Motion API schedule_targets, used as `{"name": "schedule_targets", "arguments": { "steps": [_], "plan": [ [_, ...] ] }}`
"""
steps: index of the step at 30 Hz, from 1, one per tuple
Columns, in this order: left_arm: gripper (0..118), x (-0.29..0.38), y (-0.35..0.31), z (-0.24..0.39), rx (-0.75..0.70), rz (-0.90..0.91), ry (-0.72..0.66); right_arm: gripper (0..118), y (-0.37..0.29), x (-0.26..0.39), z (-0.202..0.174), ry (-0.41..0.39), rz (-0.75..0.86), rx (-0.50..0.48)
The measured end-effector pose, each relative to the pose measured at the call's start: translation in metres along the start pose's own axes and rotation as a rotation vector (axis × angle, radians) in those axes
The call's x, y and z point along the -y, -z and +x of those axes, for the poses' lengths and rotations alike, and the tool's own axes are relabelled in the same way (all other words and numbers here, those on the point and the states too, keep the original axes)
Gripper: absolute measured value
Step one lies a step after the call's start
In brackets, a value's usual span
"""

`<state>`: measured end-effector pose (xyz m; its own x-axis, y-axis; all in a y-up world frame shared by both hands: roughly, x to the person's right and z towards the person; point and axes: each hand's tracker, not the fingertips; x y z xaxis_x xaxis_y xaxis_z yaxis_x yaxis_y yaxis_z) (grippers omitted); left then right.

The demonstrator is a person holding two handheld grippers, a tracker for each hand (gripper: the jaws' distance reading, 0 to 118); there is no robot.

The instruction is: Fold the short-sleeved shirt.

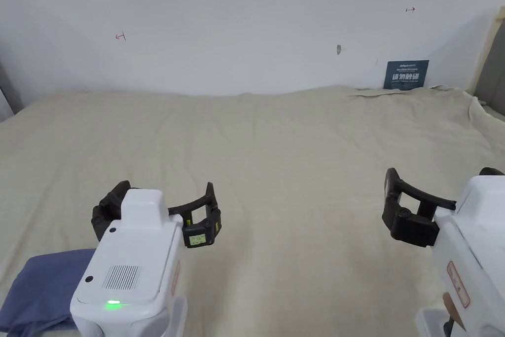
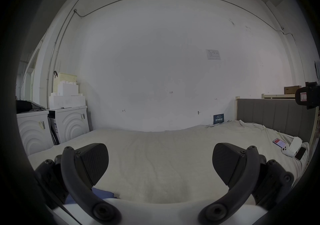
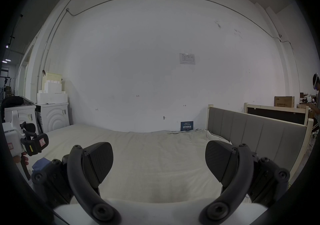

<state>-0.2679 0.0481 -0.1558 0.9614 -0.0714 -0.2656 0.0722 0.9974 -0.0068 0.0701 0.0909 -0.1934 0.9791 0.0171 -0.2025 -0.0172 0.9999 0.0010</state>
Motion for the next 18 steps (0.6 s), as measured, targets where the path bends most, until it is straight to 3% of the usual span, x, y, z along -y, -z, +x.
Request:
{"name": "schedule_targets", "arguments": {
  "steps": [18],
  "plan": [
    [118, -0.001, -0.002, -0.001, 0.001, 0.0, 0.012, 108, -0.007, -0.008, -0.008, 0.003, 0.002, -0.001]
  ]
}}
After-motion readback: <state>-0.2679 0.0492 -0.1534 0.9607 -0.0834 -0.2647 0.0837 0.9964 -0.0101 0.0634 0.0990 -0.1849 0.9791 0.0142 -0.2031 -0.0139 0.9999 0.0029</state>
